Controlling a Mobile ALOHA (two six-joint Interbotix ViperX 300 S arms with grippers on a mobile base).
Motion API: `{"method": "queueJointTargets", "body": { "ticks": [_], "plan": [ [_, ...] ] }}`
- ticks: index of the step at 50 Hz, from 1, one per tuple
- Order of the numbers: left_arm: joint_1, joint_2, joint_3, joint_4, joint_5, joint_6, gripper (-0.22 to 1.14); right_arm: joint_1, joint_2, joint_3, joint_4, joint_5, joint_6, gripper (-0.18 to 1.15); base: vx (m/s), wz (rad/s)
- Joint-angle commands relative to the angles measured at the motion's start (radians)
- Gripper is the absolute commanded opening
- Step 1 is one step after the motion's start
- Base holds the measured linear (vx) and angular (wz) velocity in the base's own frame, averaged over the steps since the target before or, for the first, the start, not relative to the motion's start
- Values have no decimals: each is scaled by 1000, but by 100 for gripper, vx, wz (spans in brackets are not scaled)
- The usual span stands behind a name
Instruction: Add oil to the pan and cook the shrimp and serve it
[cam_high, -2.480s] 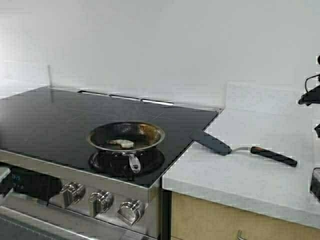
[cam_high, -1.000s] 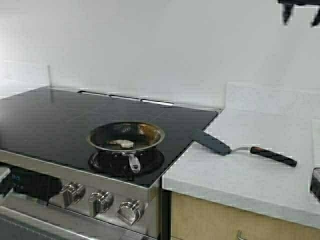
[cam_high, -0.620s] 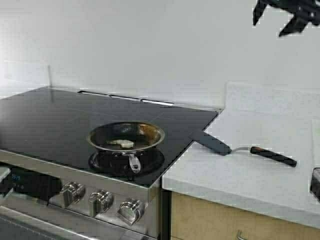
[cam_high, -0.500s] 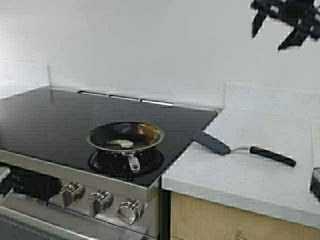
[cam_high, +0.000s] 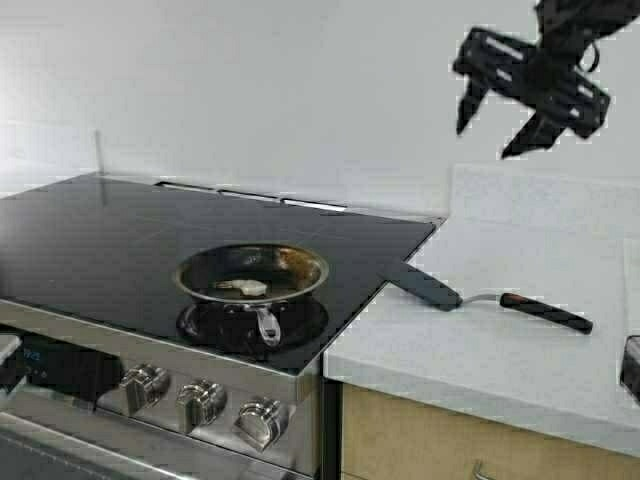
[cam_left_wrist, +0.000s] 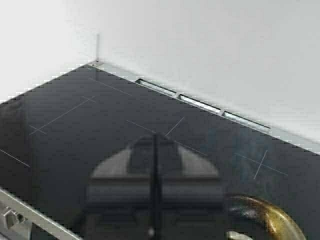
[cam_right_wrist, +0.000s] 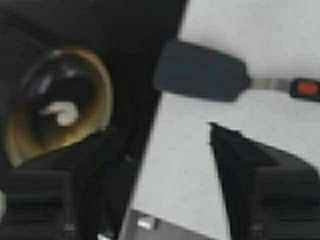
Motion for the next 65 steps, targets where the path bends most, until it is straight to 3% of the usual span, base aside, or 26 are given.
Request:
{"method": "queueJointTargets", "body": {
  "ticks": [1,8,11,19,30,48,65],
  "plan": [
    [0,5,-9,2,-5,-2,3,2,28,-5,0,-15,-2,59,0,0],
    [0,5,-9,2,-5,-2,3,17,58,2,0,-35,-5,9,0,0],
    [0,6,-9,2,-5,-2,3,25,61,11,2,-80,-5,-4,0,0],
    [0,6,-9,2,-5,-2,3,37,60,44,81,-186,35,9,0,0],
    [0,5,-9,2,-5,-2,3,94,67,123,273,-301,48,8,0,0],
    [0,5,-9,0,-5,-3,3,232,186,202,453,-482,67,8,0,0],
    [0,5,-9,-2,-5,-3,3,314,463,215,514,-742,373,8,0,0]
  ]
}}
